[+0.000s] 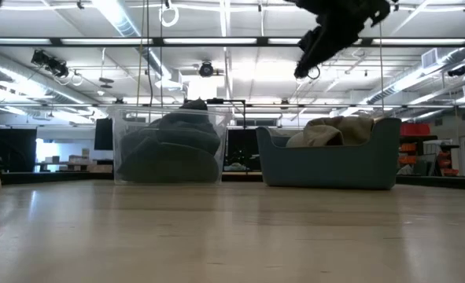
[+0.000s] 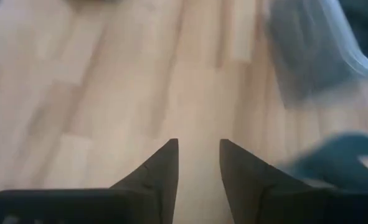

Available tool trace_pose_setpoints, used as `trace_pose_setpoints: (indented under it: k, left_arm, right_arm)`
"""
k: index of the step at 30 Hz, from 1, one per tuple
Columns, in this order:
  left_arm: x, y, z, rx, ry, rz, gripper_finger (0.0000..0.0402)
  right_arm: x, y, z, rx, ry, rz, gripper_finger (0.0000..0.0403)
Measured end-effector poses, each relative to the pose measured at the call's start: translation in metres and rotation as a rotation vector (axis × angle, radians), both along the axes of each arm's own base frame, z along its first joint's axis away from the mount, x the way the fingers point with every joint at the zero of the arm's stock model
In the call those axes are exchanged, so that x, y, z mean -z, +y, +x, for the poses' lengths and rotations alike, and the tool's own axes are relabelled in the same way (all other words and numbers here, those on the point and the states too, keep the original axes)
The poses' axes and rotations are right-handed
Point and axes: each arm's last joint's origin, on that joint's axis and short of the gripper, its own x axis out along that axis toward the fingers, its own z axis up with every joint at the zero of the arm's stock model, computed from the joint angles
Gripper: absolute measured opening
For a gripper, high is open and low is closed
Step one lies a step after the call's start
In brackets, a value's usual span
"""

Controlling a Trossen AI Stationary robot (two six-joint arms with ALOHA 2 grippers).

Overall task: Pick & Place hat
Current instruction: Put the brown cap into the blue bin

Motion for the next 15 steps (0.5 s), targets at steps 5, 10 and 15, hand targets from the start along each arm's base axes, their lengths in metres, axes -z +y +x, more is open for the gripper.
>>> trace_pose_setpoints:
  k: [5, 10, 15]
  left_arm:
    - [0.023, -0.023, -0.005, -0.083, 0.066, 0.024, 0.0135]
    - [0.028, -0.039, -0.019, -0.162, 0.082, 0.002, 0.0135]
    - [0.027, -0.051, -0.034, -0.243, 0.074, -0.021, 0.0136]
  right_arm:
    - [-0.001, 0.021, 0.015, -0.087, -0.095, 0.036, 0.0125]
    - [0.005, 0.04, 0.031, -0.173, -0.157, 0.021, 0.016]
    - [0.014, 0.054, 0.045, -0.213, -0.19, 0.023, 0.0203]
